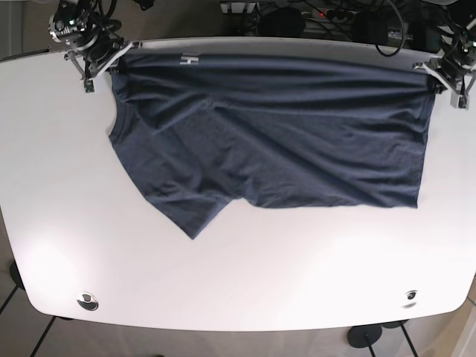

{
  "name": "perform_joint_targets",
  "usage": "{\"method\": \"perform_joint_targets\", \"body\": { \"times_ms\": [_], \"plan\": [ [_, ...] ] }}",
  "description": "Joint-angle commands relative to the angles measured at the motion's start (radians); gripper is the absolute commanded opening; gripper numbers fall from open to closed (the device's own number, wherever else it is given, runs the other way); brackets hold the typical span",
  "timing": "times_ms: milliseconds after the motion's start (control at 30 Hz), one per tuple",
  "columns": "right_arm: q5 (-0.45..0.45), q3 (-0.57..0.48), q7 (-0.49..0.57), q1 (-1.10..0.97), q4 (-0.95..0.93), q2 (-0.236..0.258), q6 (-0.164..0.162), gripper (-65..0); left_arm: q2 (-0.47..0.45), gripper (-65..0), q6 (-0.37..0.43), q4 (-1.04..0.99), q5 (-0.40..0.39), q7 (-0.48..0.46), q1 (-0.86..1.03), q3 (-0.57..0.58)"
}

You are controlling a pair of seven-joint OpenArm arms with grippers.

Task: Fold the T-shirt properly
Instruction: 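Pull the shirt's edge taut between both grippers to smooth it, then move both grippers to the shirt's hem and grasp it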

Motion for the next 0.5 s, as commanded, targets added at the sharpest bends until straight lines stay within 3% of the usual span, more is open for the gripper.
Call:
{"method": "perform_joint_targets", "body": {
  "times_ms": [33, 100, 167, 200, 233, 267, 333, 367, 500],
  "plan": [
    [-0.011, 0.011, 0.018, -0.031, 0.021, 0.018, -0.005, -63.1, -0.022, -64.9, 0.010, 0.031, 0.000, -0.013, 0.041, -0.019],
    [-0.011, 0.011, 0.018, -0.040, 0.021, 0.016, -0.008, -62.8, -0.024, -64.2, 0.010, 0.031, 0.000, -0.013, 0.065, -0.016],
    [-0.011, 0.011, 0.016, -0.041, 0.021, 0.016, -0.013, -56.4, -0.024, -55.4, 0.010, 0.031, 0.000, -0.013, 0.067, -0.016],
    [-0.013, 0.011, 0.016, -0.041, 0.021, 0.016, -0.013, -49.3, -0.024, -47.4, 0.010, 0.031, 0.000, -0.013, 0.064, -0.016],
    [-0.013, 0.015, 0.016, -0.041, 0.039, 0.016, -0.014, -34.9, -0.024, -34.0, 0.010, 0.031, 0.000, -0.012, 0.061, -0.015],
    [-0.013, 0.031, 0.016, -0.041, 0.056, 0.010, -0.022, -24.1, -0.025, -26.5, 0.010, 0.031, -0.001, -0.012, 0.056, -0.015],
    [-0.024, 0.057, 0.018, -0.035, 0.079, -0.022, -0.051, -4.0, -0.028, -23.1, 0.010, 0.051, -0.004, -0.012, 0.022, -0.013],
    [-0.022, 0.064, 0.018, -0.029, 0.082, -0.024, -0.056, 0.0, -0.028, -23.5, 0.010, 0.072, -0.004, -0.012, 0.012, -0.013],
    [-0.021, 0.068, 0.021, 0.063, 0.079, -0.004, -0.054, -1.6, -0.030, -26.0, 0.010, 0.178, -0.004, -0.012, -0.070, 0.031]
  ]
}}
